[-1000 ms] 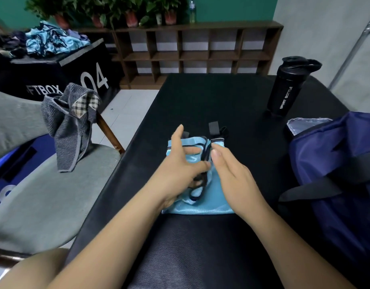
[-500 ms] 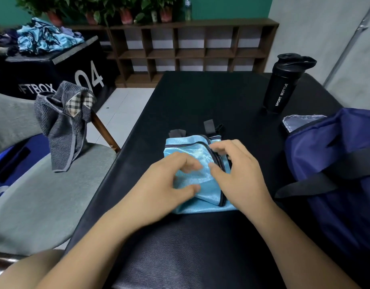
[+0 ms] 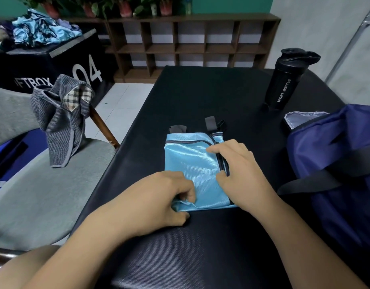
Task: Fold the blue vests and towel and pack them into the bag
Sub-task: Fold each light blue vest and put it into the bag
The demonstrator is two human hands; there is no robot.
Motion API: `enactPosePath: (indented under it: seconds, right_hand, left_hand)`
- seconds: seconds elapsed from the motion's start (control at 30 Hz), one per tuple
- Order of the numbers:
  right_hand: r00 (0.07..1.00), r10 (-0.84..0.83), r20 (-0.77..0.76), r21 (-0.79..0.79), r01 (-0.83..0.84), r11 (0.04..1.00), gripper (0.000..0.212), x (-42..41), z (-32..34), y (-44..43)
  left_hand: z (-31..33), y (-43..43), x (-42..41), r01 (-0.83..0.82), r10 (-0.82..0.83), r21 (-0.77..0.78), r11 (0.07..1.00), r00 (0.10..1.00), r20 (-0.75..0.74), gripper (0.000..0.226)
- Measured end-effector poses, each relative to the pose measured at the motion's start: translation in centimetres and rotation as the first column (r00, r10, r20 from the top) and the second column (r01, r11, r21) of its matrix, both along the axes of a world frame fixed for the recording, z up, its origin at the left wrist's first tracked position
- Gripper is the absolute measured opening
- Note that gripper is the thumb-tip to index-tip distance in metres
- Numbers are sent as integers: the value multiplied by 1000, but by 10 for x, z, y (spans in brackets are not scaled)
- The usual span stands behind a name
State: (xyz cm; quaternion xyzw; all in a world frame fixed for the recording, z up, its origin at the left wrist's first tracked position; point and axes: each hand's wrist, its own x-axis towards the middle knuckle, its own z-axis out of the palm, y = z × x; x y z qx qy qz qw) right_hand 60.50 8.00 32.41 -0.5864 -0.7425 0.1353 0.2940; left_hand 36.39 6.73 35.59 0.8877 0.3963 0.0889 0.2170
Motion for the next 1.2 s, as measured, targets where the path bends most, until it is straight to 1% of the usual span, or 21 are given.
enactPosePath:
  seconds: [0.07, 0.13, 0.2, 0.3, 0.37, 0.43, 0.5, 0.6, 0.67, 0.77, 0.9, 0.97, 1.03, 1.07, 1.13, 1.2]
  right_hand:
    - [997, 65, -45, 74, -61, 995, 54, -2, 5, -3]
    - [973, 162, -164, 79, -151, 985, 42, -6, 12, -8]
    - [945, 235, -227, 18, -237, 971, 33, -11, 14, -12]
    - [935, 285, -213, -87, -308, 947, 21, -12, 11, -12]
    - [935, 288, -208, -105, -314, 944, 15, -10, 10, -11]
    - [938, 264, -226, -128, -297, 946, 19, -8, 13, -13]
    - [940, 242, -240, -176, -288, 941, 29, -7, 18, -15]
    - [949, 242, -204, -242, -288, 926, 38, -6, 22, -17]
    - [950, 228, -213, -270, -282, 921, 40, -3, 23, -15]
    - [956, 167, -241, -240, -226, 944, 33, -1, 19, -12]
    - [926, 79, -370, -144, -142, 979, 11, -1, 22, -10]
    - [909, 50, -415, -123, -111, 986, 12, -1, 25, -10]
    - [876, 27, -482, -117, -95, 989, 15, -1, 26, -9]
    - [864, 7, -504, -116, -76, 990, 16, -1, 26, -8]
    - [850, -39, -525, -106, -20, 994, 15, -1, 27, -7]
    - [846, -94, -525, -95, 51, 994, 12, 0, 26, -5]
  left_hand:
    - [0, 0, 0, -11, 11, 22, 1000, 1000, -15, 28]
    - [-2, 1, 2, -11, 13, 57, 998, 999, -35, 23]
    - [-3, 1, 5, -11, 17, 95, 995, 998, -59, 17]
    - [-4, 1, 7, -12, 20, 134, 991, 998, -62, 13]
    - [-3, 2, 5, -19, 23, 111, 994, 999, -35, 12]
    - [-1, 4, 1, -57, 56, 55, 997, 998, 14, 9]
    - [2, 7, -3, -100, 100, -4, 995, 993, 61, 8]
    - [4, 10, -8, -127, 131, -37, 991, 982, 136, 13]
    - [5, 13, -11, -148, 155, -50, 988, 973, 170, 15]
    - [6, 16, -16, -178, 196, -102, 979, 957, 215, 17]
    - [8, 16, -15, -192, 226, -140, 971, 928, 296, 20]
    - [9, 15, -12, -203, 246, -160, 966, 910, 333, 27]
    - [9, 16, -11, -248, 293, -167, 954, 885, 362, 41]
    - [8, 18, -12, -280, 322, -164, 946, 871, 370, 43]
    - [7, 21, -14, -337, 391, -202, 920, 843, 370, 34]
    - [3, 25, -15, -348, 455, -315, 883, 798, 394, 17]
